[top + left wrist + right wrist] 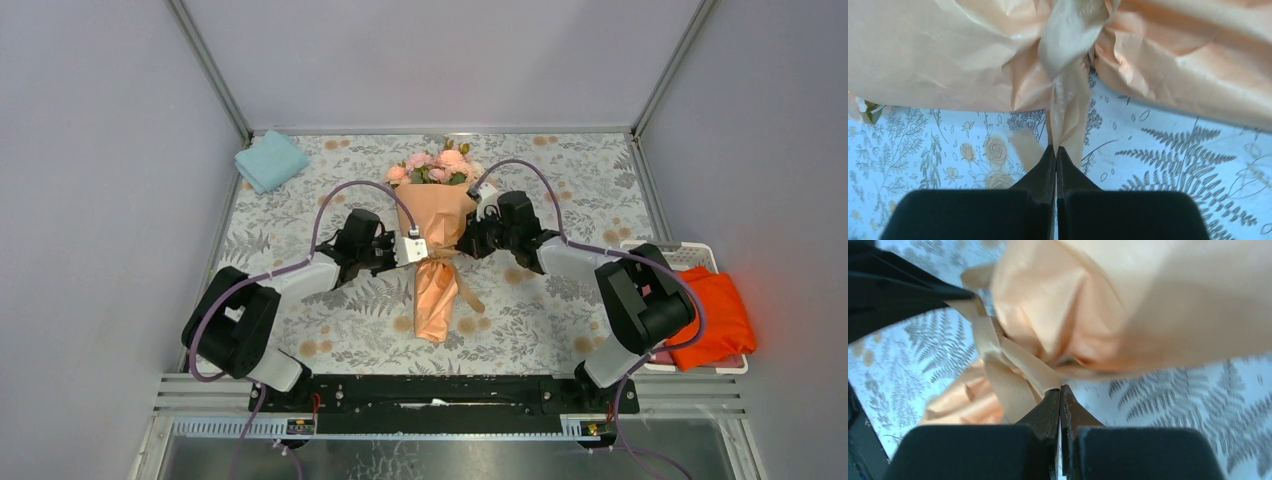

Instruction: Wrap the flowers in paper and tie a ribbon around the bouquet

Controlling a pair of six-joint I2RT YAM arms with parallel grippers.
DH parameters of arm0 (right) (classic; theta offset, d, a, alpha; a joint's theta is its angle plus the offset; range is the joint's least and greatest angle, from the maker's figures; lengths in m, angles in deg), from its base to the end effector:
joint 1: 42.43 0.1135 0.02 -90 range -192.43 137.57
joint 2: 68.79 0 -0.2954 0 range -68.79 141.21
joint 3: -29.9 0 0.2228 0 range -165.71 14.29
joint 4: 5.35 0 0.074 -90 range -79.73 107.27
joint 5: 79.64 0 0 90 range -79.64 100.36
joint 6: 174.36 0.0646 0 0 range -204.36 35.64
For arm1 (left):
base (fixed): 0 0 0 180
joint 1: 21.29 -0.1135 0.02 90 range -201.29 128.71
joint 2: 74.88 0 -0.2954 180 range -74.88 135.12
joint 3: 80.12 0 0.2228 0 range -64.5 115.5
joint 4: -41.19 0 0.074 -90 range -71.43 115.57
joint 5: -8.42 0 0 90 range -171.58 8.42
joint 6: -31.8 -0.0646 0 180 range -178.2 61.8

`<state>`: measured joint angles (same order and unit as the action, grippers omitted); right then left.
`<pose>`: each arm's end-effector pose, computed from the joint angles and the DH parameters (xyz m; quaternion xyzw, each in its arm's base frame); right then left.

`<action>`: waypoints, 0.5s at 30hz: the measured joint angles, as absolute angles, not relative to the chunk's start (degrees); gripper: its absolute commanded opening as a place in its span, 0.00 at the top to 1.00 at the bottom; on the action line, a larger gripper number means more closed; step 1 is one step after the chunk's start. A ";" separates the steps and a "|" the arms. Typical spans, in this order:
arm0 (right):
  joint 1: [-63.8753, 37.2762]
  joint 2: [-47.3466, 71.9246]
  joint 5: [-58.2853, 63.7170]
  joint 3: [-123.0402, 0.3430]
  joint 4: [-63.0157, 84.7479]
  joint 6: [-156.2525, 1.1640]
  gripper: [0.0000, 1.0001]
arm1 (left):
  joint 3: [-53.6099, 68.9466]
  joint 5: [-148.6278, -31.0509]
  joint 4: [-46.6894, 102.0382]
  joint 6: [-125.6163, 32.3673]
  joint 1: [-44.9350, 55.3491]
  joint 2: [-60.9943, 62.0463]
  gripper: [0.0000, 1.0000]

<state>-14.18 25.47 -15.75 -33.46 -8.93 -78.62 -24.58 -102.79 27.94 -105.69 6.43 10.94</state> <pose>0.2952 0.1909 0.2331 -0.2776 0.7931 0.3326 0.4282 0.2442 -0.1547 0.2033 0.6087 0.6712 -0.1000 0.4110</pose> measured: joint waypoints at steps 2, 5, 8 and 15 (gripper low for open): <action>-14.79 24.55 -14.13 -32.04 -6.68 -78.23 1.00 | -24.08 -102.55 26.22 -108.57 5.52 11.09 1.00; -16.01 23.15 -12.60 -30.18 -3.95 -77.44 1.00 | -23.68 -103.05 24.60 -111.31 4.36 11.09 1.00; -17.11 22.23 -11.75 -28.52 -2.05 -76.68 1.00 | -23.55 -104.34 22.72 -113.95 3.09 11.09 1.00; -19.27 21.38 -11.62 -26.12 1.25 -75.23 1.00 | -25.10 -105.85 21.67 -122.58 0.99 11.16 1.00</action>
<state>-19.27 21.38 -11.62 -26.12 1.25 -75.23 -25.10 -105.85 21.67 -122.58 0.99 11.16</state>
